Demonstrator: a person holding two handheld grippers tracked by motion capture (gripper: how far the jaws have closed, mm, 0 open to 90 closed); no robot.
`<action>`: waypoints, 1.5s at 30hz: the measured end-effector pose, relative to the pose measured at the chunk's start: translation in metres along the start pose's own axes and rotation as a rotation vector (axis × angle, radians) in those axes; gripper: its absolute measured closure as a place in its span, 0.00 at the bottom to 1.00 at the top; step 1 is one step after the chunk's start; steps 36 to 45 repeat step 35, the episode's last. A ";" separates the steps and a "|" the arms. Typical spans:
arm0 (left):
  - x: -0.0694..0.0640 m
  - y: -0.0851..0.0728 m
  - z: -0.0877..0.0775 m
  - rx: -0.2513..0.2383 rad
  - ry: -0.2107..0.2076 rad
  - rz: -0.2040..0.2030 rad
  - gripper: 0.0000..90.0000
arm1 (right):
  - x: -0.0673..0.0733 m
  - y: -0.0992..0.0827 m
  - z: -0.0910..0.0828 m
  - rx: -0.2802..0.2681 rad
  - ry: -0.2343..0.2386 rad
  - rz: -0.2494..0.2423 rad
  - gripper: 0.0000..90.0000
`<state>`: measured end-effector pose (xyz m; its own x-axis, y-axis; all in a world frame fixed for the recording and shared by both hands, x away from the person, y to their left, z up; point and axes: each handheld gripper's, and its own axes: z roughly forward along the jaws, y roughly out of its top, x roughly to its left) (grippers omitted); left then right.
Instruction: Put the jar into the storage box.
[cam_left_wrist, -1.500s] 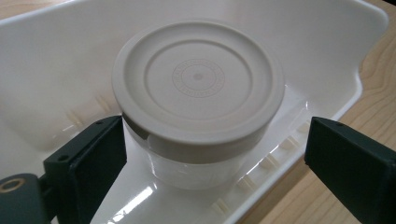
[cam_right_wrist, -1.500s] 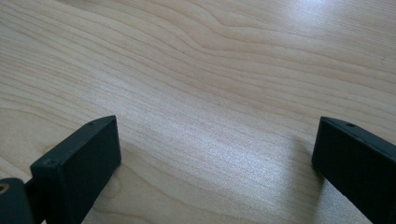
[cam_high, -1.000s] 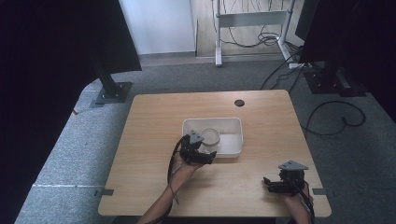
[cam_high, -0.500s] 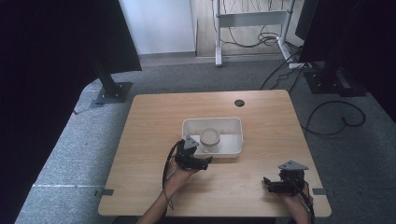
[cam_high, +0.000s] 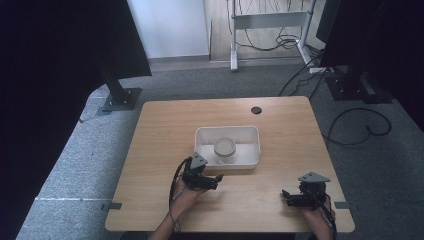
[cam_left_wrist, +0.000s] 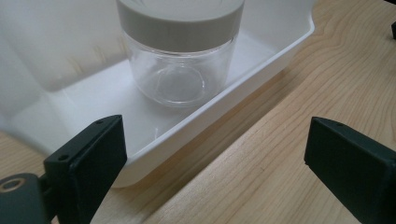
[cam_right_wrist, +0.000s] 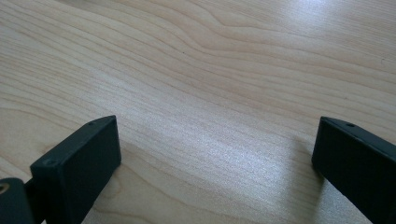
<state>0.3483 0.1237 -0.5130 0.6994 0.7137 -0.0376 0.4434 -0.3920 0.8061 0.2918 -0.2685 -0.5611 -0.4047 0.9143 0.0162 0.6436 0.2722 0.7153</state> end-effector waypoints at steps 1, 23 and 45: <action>0.000 -0.001 -0.001 0.000 -0.005 -0.003 0.06 | 0.000 0.000 0.000 0.000 0.000 0.000 0.01; -0.002 -0.037 -0.012 0.047 -0.022 -0.035 0.07 | 0.000 0.000 0.000 0.000 0.000 0.000 0.01; -0.006 -0.053 -0.014 0.108 -0.014 -0.024 0.07 | 0.000 0.000 0.000 0.000 0.000 -0.001 0.01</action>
